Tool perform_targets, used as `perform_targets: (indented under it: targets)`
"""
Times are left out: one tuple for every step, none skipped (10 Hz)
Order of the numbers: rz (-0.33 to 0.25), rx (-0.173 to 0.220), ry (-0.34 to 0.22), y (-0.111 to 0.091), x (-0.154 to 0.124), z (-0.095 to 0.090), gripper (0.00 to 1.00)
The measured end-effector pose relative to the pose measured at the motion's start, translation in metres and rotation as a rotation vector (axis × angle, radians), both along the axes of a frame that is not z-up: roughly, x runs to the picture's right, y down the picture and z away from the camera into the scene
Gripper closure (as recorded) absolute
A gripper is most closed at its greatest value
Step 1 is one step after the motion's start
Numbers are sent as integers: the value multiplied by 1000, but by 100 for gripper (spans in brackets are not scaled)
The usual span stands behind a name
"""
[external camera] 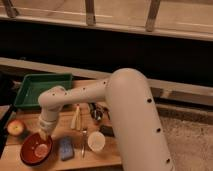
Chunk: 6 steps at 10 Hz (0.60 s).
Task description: Stack bowls into tray
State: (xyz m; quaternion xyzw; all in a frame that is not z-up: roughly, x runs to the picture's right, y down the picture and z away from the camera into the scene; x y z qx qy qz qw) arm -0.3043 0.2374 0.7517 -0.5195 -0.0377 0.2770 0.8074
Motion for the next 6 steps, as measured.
perform_targets:
  targets:
    - [-4, -1, 8, -7, 1, 0, 100]
    - [-15, 0, 19, -15, 4, -1, 100]
    - [-18, 12, 38, -34, 9, -4, 100]
    - [-24, 26, 62, -53, 17, -5, 100]
    - [-26, 45, 92, -75, 28, -5, 100]
    - [-25, 60, 115, -93, 35, -4, 100]
